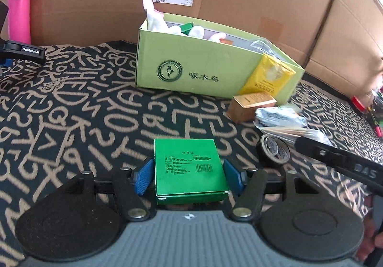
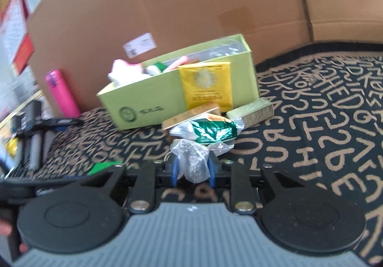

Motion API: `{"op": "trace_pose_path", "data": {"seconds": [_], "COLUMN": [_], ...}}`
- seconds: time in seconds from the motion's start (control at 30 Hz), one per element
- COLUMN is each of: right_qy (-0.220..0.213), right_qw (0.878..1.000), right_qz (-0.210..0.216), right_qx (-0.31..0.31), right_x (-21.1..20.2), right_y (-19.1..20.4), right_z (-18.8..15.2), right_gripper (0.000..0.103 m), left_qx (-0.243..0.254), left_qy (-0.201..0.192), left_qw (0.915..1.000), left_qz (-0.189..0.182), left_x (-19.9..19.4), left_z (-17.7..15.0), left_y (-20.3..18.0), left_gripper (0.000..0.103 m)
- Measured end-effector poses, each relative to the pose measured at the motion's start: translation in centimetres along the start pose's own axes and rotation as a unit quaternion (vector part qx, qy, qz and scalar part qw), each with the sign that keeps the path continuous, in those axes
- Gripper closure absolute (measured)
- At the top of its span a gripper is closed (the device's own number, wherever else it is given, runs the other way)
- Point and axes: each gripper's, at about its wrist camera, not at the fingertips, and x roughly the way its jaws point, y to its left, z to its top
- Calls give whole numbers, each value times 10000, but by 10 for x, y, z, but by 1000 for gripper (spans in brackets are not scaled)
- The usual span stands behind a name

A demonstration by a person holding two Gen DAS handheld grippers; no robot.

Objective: Organize objects
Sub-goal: 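Grasp the green square box with left tool while right tool grasps clear bag, then carry green square box with left tool while right tool carries swab bag to green box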

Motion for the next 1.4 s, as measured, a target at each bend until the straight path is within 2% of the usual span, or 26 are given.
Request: {"op": "trace_pose_path", "data": {"seconds": [0.17, 0.27, 0.3, 0.33, 0.37, 0.43, 0.53, 0.57, 0.6, 0.8, 0.9, 1.0, 1.03, 1.1, 1.17, 1.3, 1.4], "right_qy": [304, 762, 926, 1048, 966, 819, 664, 647, 641, 624, 611, 560, 541, 538, 548, 569, 629], "right_qw": [9971, 9925, 9906, 9892, 9898, 9910, 9901, 9909, 9922, 9973, 9964, 9948, 9945, 9945, 9941, 9943, 9958], "right_qz": [198, 250, 248, 224, 250, 91, -78, -84, -106, -318, -525, -699, -732, -721, -700, -595, -401], "right_qx": [-662, -922, -979, -1004, -1014, -1056, -1234, -1181, -1063, -212, -274, -479, -523, -544, -624, -679, -527], "right_x": [-39, -52, -54, -54, -57, -57, -55, -55, -55, -41, -35, -34, -33, -33, -33, -35, -41], "right_y": [6, 8, 8, 9, 10, 14, 21, 22, 19, 11, 15, 20, 21, 21, 22, 19, 13], "right_z": [-18, -36, -41, -46, -49, -49, -46, -46, -44, -39, -41, -43, -43, -44, -45, -45, -40], "right_gripper": [80, 79, 77, 70, 54, 33, 33, 33, 33, 33, 38, 47, 57, 63, 72, 79, 80], "left_qx": [142, 226, 267, 325, 357, 404, 428, 469, 514, 722, 753, 701, 680, 648, 682, 632, 527], "left_qy": [91, 134, 122, 98, 53, -53, -123, -149, -139, 15, 74, 66, 67, 73, 67, 48, 73], "left_qw": [9998, 9995, 9995, 9994, 9993, 9990, 9988, 9987, 9985, 9973, 9969, 9973, 9975, 9978, 9976, 9979, 9985], "left_qz": [-124, -165, -141, -75, 22, 202, 191, 155, 130, 159, 193, 212, 196, 126, 129, 89, -104], "left_x": [-20, -32, -35, -37, -38, -40, -46, -48, -48, -38, -36, -35, -35, -35, -34, -34, -36], "left_z": [-16, -27, -30, -32, -33, -33, -31, -31, -30, -35, -38, -38, -38, -37, -36, -35, -30], "left_y": [-2, -4, -5, -6, -8, -10, -10, -10, -11, -22, -20, -17, -16, -14, -15, -13, -10], "left_gripper": [37, 36, 32, 29, 25, 24, 25, 29, 34, 33, 34, 34, 34, 38, 38, 39, 39]}}
